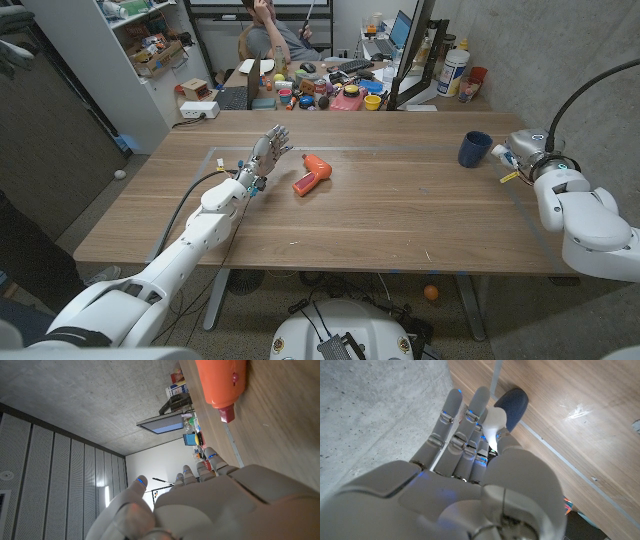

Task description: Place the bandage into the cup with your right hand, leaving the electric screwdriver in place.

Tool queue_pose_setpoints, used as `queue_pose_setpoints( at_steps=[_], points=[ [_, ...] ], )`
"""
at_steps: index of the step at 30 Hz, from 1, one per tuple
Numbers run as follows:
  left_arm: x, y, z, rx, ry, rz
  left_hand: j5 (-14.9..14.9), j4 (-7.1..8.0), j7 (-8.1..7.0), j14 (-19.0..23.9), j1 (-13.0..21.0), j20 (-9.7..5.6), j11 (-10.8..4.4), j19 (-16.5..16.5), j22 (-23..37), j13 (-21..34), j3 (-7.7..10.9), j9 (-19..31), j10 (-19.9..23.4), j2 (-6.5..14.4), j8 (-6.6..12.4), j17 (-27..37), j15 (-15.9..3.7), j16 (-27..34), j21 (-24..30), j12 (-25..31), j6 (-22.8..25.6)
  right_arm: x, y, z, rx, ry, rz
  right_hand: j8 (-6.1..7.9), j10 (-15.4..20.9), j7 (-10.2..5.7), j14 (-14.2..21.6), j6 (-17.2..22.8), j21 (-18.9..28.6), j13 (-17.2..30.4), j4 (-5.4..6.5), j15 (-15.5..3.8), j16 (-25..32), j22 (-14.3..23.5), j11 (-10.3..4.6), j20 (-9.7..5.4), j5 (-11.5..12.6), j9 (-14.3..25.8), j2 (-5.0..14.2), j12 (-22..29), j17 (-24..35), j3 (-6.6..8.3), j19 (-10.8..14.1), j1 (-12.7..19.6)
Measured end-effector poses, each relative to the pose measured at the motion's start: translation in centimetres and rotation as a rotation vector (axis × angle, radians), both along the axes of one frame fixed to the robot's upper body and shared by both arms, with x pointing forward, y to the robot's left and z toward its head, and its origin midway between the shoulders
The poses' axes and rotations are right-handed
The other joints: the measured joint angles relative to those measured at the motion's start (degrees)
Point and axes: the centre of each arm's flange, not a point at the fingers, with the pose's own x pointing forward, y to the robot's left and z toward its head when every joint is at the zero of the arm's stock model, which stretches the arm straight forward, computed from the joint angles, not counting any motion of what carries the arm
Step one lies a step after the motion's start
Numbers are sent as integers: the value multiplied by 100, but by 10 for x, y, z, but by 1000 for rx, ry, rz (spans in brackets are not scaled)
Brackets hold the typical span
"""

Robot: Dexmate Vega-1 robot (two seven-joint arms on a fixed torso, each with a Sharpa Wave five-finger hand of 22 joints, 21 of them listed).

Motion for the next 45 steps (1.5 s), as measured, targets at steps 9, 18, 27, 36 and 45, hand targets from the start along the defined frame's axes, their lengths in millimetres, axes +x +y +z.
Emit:
queue_pose_setpoints(
  at_steps=[9, 18, 27, 36, 45],
  points=[
    [-3, 0, -2, -1, -2, -4, 0, 0, 0, 0, 0, 0, 0, 0, 0, 0, 0, 0, 0, 0, 0, 0, 0, 0, 0, 0, 0, 12, 4, 14, -5, -15, 5, 23, 37, 18, 0, 43, 0, 27, 22, 0, 0, -32, 25, 0, 0, -2, 0, -1, 26, -23, 0, 0],
    [-6, 1, -3, 2, -5, -10, 0, 0, 0, 0, 0, -1, 0, 1, 0, 0, 0, 0, 0, 0, 0, 0, 0, 0, 0, 0, 0, 26, 10, 26, -23, -11, 12, 28, 36, -1, 0, 62, 44, 53, 6, 0, 0, -58, 25, -11, 0, 3, -36, 0, 53, -39, -11, 35],
    [-8, -2, -3, 9, -7, -22, 0, 0, 0, 0, 0, -10, 0, 10, 0, 0, 0, 0, 0, 0, 0, 0, 0, 0, -22, 0, 0, 41, 12, 36, -24, -11, 15, 28, 67, -30, 1, 90, 89, 54, 21, 0, 0, -85, -6, -11, -1, 3, -50, 0, 52, -70, -10, 21],
    [-8, -6, -5, 16, -5, -33, 0, 0, 0, 0, 0, -10, 0, 10, 0, 0, 0, -1, 0, 0, 0, 0, 0, 0, -22, 0, 0, 55, 13, 46, -22, -7, 16, 25, 88, -1, 1, 123, 123, 80, 21, 0, 0, -129, 16, 10, -2, 2, -48, 0, 79, -71, -73, 23],
    [-8, -6, -7, 14, 0, -37, 0, 0, 0, 0, 0, -10, 0, 10, 0, 0, 0, -1, 0, 0, 0, 0, 0, 0, -42, 0, 0, 73, 12, 57, -8, -6, 12, 18, 90, 21, 1, 145, 144, 105, 32, 1, 0, -165, 16, 10, -18, -2, -16, -1, 106, -95, -72, 55]
  ],
)
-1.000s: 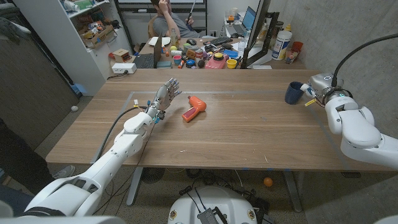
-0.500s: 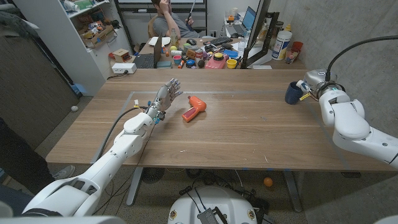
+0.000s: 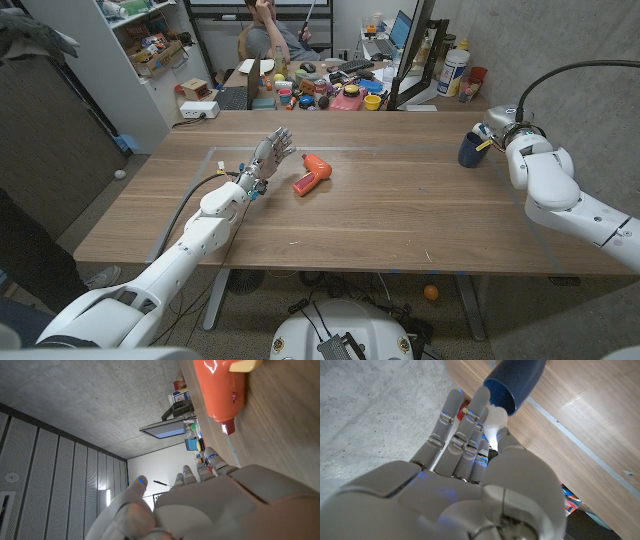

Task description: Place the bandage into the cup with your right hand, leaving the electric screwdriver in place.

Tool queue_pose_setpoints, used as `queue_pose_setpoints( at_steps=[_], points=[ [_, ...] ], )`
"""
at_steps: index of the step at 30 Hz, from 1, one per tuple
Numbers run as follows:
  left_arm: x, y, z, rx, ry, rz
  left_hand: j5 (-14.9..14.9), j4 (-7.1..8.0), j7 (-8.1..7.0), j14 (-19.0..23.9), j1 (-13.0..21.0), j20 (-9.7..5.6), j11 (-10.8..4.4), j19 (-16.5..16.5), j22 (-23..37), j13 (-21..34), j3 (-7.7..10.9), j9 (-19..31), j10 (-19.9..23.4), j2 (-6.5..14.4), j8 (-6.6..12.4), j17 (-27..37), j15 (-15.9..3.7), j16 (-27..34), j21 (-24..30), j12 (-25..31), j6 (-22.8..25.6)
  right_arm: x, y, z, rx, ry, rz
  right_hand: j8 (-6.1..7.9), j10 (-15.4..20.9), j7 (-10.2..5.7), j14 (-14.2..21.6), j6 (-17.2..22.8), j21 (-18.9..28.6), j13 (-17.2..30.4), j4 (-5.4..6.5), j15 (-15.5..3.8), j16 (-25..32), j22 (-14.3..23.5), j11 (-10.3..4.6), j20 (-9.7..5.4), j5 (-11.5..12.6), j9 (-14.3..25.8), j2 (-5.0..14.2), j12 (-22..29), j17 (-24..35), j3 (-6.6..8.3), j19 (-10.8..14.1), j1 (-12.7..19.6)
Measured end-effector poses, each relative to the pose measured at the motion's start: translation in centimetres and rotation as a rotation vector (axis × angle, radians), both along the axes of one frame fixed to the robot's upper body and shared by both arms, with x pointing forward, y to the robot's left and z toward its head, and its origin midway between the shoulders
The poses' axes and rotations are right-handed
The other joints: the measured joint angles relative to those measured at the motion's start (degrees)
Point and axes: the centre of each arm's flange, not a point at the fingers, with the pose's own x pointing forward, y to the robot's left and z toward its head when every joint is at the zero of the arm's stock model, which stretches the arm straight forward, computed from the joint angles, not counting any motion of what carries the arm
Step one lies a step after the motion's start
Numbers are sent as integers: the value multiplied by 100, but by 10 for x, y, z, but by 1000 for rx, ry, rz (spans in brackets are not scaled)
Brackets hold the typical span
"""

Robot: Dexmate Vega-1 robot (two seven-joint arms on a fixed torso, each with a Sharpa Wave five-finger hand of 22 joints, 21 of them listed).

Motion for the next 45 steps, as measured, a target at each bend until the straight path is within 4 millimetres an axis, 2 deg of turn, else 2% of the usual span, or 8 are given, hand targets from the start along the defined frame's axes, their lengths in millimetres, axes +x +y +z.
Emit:
queue_pose_setpoints(
  at_steps=[12, 24, 26, 45],
  points=[
    [-1, 5, -6, -6, 12, 8, 0, 0, 0, 0, 0, -21, 0, 21, 0, 0, 0, 0, 0, 0, 0, 0, 0, 0, 0, 0, 0, 20, 4, 12, -14, 13, 4, -17, 48, -13, 10, 31, 22, 0, 22, 9, 0, -26, -12, -21, 41, 5, 5, -10, -1, -23, -20, 5],
    [-1, 6, -8, -10, 18, 10, 0, 0, 0, 0, 0, -20, 0, 20, 0, 0, 0, 0, 0, 0, 0, 0, 0, 0, -21, 0, 0, 37, -1, 22, -4, 25, -16, -23, 78, -23, 10, 41, 66, 28, 70, 9, 0, -62, 20, -20, 40, 5, 5, -10, 27, -72, -61, 5],
    [-1, 6, -8, -10, 19, 10, 0, 0, 0, 0, 0, -20, 0, 20, 0, 0, 0, 0, 0, 0, 0, 0, 0, 0, -21, 0, 0, 39, -3, 23, -3, 33, -22, -24, 78, -24, 10, 41, 66, 28, 70, 9, 0, -79, 20, -20, 40, 5, 5, -10, 26, -117, -61, 5],
    [1, 3, -10, -8, 27, 6, 0, 0, 0, 0, 0, 13, 0, 53, 0, 0, 0, 0, 0, 0, 0, 0, 0, 0, -21, 0, 0, 56, -17, 19, 18, 83, -70, -14, 100, -14, 10, 72, 111, 81, 93, 9, 0, -132, -2, 12, 63, 0, 3, -10, 53, -140, -93, 4]
  ],
)
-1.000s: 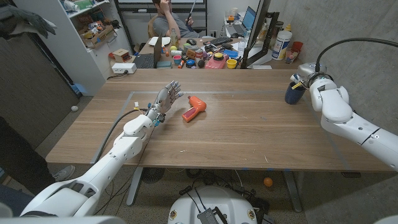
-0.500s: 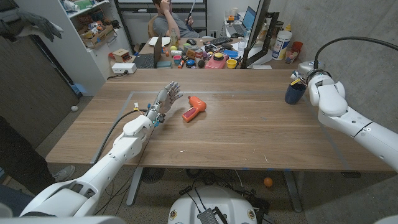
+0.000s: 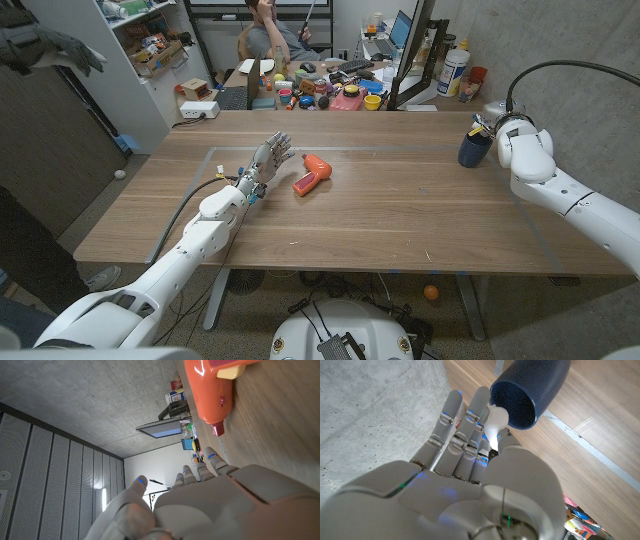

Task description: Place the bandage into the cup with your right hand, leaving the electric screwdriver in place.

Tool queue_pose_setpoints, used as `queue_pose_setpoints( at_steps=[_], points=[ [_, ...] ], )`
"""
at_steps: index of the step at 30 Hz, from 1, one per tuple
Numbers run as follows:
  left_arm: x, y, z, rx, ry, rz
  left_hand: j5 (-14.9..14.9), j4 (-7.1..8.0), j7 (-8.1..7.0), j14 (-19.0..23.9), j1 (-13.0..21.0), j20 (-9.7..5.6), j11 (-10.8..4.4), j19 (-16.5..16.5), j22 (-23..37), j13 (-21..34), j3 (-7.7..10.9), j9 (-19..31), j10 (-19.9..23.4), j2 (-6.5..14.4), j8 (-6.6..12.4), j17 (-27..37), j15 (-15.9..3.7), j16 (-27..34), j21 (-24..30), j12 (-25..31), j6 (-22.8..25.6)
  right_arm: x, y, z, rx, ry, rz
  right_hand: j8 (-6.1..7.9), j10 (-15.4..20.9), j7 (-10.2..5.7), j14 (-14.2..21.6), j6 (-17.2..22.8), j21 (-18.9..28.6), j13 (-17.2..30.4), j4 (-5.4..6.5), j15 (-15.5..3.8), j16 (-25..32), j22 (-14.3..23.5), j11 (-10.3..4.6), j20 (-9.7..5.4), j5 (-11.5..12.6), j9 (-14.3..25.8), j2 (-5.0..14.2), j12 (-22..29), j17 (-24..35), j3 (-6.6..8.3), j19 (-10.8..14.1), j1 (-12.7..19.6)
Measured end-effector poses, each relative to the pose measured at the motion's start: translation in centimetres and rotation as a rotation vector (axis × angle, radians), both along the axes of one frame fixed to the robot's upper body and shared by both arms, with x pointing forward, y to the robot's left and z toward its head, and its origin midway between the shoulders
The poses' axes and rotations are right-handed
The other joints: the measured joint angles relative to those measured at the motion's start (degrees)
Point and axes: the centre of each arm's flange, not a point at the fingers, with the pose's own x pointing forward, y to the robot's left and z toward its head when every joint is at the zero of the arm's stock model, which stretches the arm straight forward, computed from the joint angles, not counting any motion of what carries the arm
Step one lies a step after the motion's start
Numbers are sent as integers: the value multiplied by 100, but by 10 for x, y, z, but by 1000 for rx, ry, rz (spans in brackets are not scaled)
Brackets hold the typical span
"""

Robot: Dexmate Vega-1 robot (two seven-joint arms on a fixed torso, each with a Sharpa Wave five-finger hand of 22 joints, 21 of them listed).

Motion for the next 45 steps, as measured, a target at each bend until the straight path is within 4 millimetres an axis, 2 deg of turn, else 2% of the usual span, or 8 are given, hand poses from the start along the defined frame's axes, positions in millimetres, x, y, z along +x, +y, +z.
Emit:
queue_pose_setpoints(
  at_steps=[8, 23, 25, 28, 34, 39, 45],
  points=[
    [3, -2, -1, 0, 6, -5, 0, 25, 0, 0, 0, 0, 0, 0, 0, 0, -25, 0, 0, 0, 0, 0, 0, 0, -21, 0, 0, 7, 2, -5, -46, 45, -15, -1, 20, 0, 0, 40, 44, 0, -23, 0, 0, -27, -20, -32, 0, 4, -1, 0, 27, -25, -31, -1],
    [7, -4, -2, 0, 9, -8, 0, 25, 0, 0, 0, 0, 0, 0, 0, 0, -25, 0, 0, 0, 0, 0, 0, 0, -21, 0, 0, 20, 9, -9, -103, 114, -39, -8, 51, 21, 0, 80, 92, 26, 17, 0, -22, -77, -51, -11, -1, 5, -2, 0, 53, -111, -51, -2],
    [7, -4, -1, -1, 9, -8, 0, 25, 0, 0, 0, 0, 0, -1, 0, 0, -25, 0, 0, 0, 0, 0, 0, 0, -21, 0, 0, 21, 10, -9, -106, 118, -39, -23, 47, -39, -3, 59, 145, 26, 32, 3, -44, -66, -51, -10, -1, 4, -31, 0, 53, -126, -52, -31],
    [8, -5, -1, 0, 10, -8, 0, 25, 0, 0, 0, 0, 0, -1, 0, 0, -25, 0, 0, 0, 0, 0, 0, 0, -28, 0, 0, 22, 10, -9, -106, 122, -39, -111, -58, -117, -75, -34, 211, 23, 112, 7, -70, -16, -8, -11, 0, 5, -123, -88, 51, -210, -133, -124],
    [10, -5, 0, -1, 12, -7, 0, 25, 0, 0, 0, 0, 0, -1, 0, 0, -25, 0, 0, 0, 0, 0, 0, 0, -43, 0, 0, 23, 10, -10, -105, 129, -36, -233, -256, -36, -179, -418, 334, -107, 263, 27, -205, 43, 69, 9, 12, -31, -252, -287, -31, -404, -153, -387],
    [12, -5, 1, 3, 11, -8, 0, 25, 0, 0, 0, 0, 0, -1, 0, 0, -25, 0, 0, 0, 0, 0, 0, 0, -43, 0, 0, 25, 8, -11, -92, 135, -35, -235, -462, -8, -290, -614, 377, -202, 383, 79, -370, 43, 90, -22, 27, -65, -374, -474, -200, -524, -184, -607],
    [14, -6, 3, 5, 13, -9, 0, 25, 0, 0, 0, 0, 0, -1, 0, 0, -25, 0, 0, 0, 0, 0, 0, 0, -43, 0, 0, 26, 6, -10, -84, 133, -30, -235, -677, -7, -499, -795, 400, -306, 493, 162, -607, 42, 100, 9, 66, -92, -476, -688, -453, -634, -276, -765]
  ],
)
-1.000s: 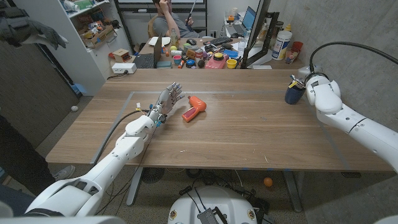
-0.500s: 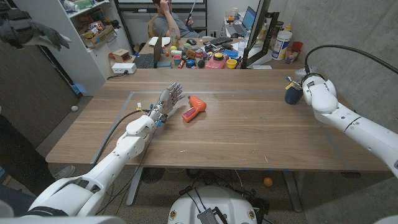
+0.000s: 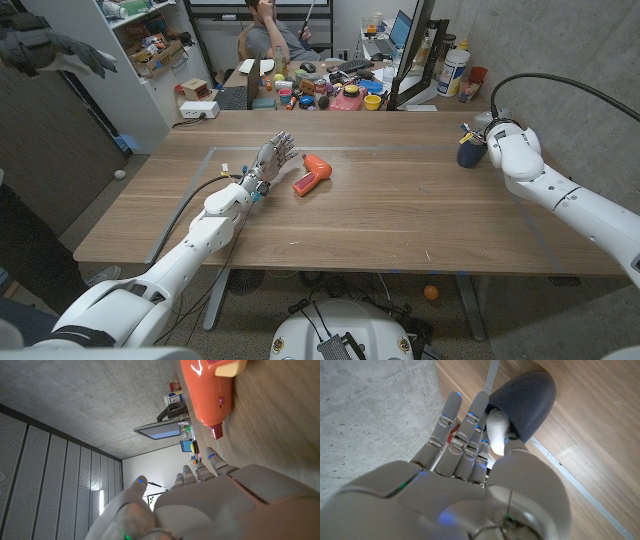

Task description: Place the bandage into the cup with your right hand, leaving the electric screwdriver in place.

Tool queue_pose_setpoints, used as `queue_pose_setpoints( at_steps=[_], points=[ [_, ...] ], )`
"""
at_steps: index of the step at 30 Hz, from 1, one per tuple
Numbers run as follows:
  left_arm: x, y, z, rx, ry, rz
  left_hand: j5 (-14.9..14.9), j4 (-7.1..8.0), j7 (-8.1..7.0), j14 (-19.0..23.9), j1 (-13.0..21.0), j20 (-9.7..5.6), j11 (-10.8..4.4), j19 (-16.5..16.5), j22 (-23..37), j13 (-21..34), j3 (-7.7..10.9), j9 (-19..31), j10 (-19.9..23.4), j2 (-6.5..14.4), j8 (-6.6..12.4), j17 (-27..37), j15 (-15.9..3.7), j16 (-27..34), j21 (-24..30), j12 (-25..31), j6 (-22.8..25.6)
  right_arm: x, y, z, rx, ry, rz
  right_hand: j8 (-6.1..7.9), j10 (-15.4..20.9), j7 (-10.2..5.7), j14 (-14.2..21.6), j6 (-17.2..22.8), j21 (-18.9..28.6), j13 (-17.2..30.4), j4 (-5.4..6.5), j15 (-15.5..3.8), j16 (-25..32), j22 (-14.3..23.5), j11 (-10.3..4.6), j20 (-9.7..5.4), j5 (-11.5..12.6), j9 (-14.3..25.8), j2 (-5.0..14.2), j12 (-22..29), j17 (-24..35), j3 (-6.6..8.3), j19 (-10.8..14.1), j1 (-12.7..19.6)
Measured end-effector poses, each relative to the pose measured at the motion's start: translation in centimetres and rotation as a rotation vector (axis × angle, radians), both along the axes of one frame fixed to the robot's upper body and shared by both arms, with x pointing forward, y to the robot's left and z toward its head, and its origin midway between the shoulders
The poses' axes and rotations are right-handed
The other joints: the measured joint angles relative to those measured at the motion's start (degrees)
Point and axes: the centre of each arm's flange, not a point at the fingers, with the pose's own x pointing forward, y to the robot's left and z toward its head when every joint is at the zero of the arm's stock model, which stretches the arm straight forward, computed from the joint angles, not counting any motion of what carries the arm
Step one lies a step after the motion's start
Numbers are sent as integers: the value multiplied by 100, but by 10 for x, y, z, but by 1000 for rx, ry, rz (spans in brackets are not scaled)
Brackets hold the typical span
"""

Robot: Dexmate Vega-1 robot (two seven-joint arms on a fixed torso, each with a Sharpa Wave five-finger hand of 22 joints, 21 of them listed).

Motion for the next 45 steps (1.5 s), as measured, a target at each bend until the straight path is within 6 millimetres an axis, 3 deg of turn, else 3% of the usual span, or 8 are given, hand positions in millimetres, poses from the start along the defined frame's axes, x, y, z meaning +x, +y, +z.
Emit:
queue_pose_setpoints(
  at_steps=[10, 27, 30, 45],
  points=[
    [3, -1, 0, 2, 3, -2, 0, 0, 0, 0, 0, 0, 0, 0, 0, 0, 0, 0, 0, 0, 0, 0, 0, 0, 0, 0, 0, 0, 0, 3, 3, -12, 8, 28, -167, 0, -428, 1, -76, -118, 69, 206, -443, -170, 3, 21, 45, -26, 13, -66, -314, -69, -184, -130],
    [3, 0, 1, 1, -1, -3, 0, 0, 0, 0, -16, 0, 0, 0, 0, 0, 0, 0, 0, 16, 0, 0, 0, 0, -22, 0, 0, -7, 3, 11, 1, -58, 24, 28, -197, 0, -559, 2, -258, -188, 118, 276, -686, -414, 33, 32, 90, -25, 94, -66, -485, -20, -235, -206],
    [3, 0, 0, 0, 0, -3, 0, 0, 0, 0, -16, 0, 0, 0, 0, 0, 0, 0, 0, 16, 0, 0, 0, 0, -22, 0, 0, -10, 4, 13, 0, -70, 26, 28, -210, 0, -636, 2, -301, -214, 141, 290, -746, -440, 21, 10, 90, -25, 177, -66, -514, 4, -257, -215],
    [1, 0, -1, -3, -3, -8, 0, 0, 0, 0, -16, 0, 0, 0, 0, 0, 0, 0, 0, 16, 0, 0, 0, 0, -22, 0, 0, -21, 8, 25, -6, -124, 56, 28, -374, 0, -754, 2, -459, -268, 189, 347, -887, -466, -35, 41, 90, -44, 206, -111, -623, -45, -306, -245]
  ],
)
